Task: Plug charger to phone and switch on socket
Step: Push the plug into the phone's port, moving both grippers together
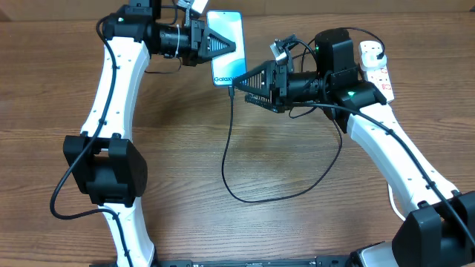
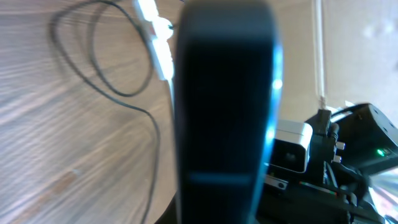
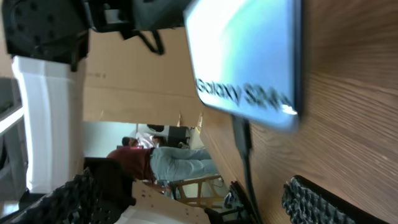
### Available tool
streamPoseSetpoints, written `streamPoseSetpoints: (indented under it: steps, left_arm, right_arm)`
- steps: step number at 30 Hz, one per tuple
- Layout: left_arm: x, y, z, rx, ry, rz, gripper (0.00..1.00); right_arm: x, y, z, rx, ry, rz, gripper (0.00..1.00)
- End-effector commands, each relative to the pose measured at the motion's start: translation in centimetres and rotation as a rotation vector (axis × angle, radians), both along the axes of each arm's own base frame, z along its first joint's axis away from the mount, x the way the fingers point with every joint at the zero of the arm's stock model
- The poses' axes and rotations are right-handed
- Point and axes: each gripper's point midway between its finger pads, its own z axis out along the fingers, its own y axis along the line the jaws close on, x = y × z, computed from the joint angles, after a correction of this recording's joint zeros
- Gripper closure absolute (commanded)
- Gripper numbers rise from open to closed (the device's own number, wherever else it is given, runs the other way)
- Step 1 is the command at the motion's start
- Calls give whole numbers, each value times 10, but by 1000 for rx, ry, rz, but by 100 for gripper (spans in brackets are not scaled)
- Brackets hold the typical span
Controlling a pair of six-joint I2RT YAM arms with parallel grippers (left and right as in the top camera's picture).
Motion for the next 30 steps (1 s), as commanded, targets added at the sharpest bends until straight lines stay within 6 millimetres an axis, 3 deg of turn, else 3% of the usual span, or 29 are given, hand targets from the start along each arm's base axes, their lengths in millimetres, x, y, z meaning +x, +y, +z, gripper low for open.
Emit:
streamPoseSetpoints:
  steps: [1, 18, 26, 30]
  left_arm:
    - [11, 10, -19, 85, 28, 64, 96]
    - [1, -53, -149, 134, 274, -86, 96]
    - [-2, -57, -195, 152, 362, -98, 96]
    - [-2, -57, -205, 171, 352, -101, 96]
  right_arm:
    - [11, -12, 0, -34, -24, -62, 5]
    - [11, -26, -28, -150, 26, -117, 4]
    - [8, -27, -33, -167, 32, -109, 3]
    - [8, -27, -33, -167, 32, -110, 3]
